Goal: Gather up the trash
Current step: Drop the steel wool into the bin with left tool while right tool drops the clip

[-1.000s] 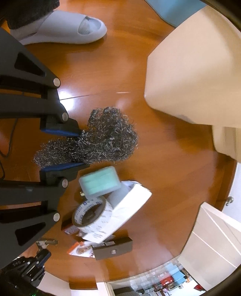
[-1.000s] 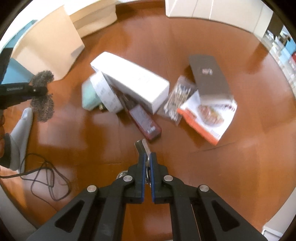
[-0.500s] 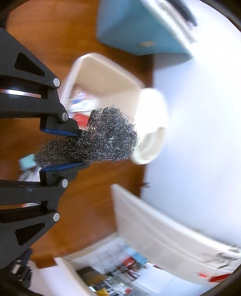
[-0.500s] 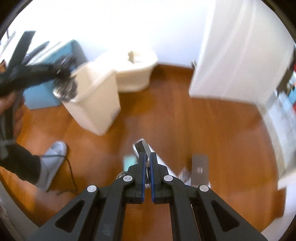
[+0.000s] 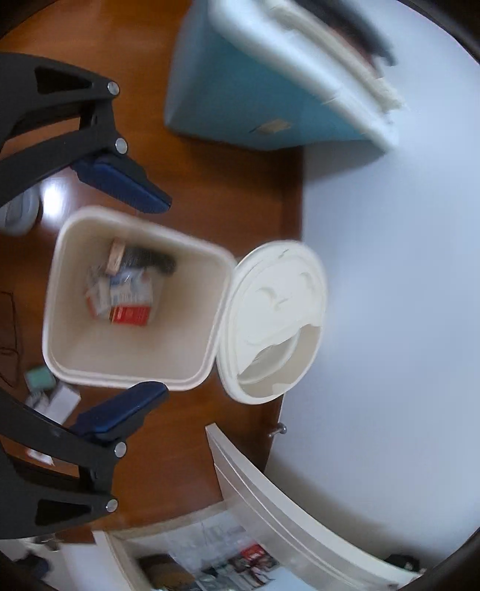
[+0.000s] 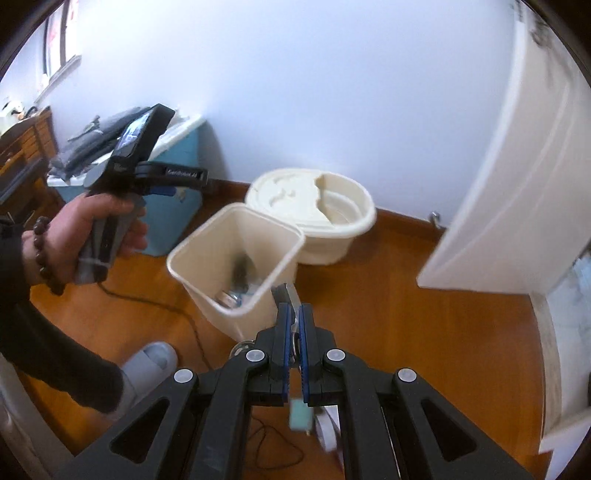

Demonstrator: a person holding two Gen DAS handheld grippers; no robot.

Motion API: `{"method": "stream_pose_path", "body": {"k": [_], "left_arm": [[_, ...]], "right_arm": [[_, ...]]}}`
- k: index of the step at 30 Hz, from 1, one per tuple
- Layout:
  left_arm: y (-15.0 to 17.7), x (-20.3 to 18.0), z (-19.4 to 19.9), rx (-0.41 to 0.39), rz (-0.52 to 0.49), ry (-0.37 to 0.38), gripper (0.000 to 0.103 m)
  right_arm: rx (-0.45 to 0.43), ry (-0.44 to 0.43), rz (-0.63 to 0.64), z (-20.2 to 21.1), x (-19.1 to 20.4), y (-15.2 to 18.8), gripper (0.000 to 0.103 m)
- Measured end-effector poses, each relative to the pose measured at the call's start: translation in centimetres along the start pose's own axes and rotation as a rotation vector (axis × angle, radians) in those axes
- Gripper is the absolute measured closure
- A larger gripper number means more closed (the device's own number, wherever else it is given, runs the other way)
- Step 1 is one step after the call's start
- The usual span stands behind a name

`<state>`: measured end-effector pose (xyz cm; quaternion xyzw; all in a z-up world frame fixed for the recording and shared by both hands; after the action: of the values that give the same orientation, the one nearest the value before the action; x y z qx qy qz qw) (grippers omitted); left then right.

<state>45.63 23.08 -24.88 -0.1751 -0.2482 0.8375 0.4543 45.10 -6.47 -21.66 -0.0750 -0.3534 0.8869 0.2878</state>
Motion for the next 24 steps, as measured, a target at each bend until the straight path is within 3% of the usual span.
{"method": "stream_pose_path", "body": {"k": [5, 8, 15, 17, 21, 24], "left_arm": [[-2.0, 4.0, 6.7, -0.039, -0.009, 0.037, 0.010], [-1.8, 7.1, 10.0, -0.059, 0.063, 0.086, 0.010], [-2.0, 9.8, 8.8, -0.031, 0.159, 0.117, 0.010], [-2.3, 9.9, 8.5, -0.035, 0.165, 0.114, 0.010], [-3.0, 9.9, 8.0, -0.029, 0.153, 0.118, 0.010], [-3.0, 9.6, 7.8, -0.020, 0.135, 0.125, 0.010]], "right_arm": [[-0.028, -0.078, -0.038, -5.1, 2.5, -5.2, 0.099], [-0.017, -0.112, -0.094, -10.7, 3.8, -7.6, 0.099], [0.097, -0.091, -0.252, -22.1, 4.2, -8.8, 0.098], [0.106, -0.084, -0.296, -23.5, 4.0, -9.0, 0.095], [0.127, -0.084, -0.284, -23.4, 4.3, -9.8, 0.061], [0.131, -0.079, -0.252, -19.5, 4.0, -10.2, 0.061]]}}
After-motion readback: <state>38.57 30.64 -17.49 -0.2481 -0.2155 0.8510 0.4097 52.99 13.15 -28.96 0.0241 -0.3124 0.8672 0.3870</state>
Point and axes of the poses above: each gripper's, at about its wrist camera, not at the fingertips, and z roughly against the way its jaws point, x to its left, y to its underside, the point moved 1 cm from there along -z, roughly the way its jaws point, and after that the axes turned 9 degrees about -y, right-handed, at the moved point
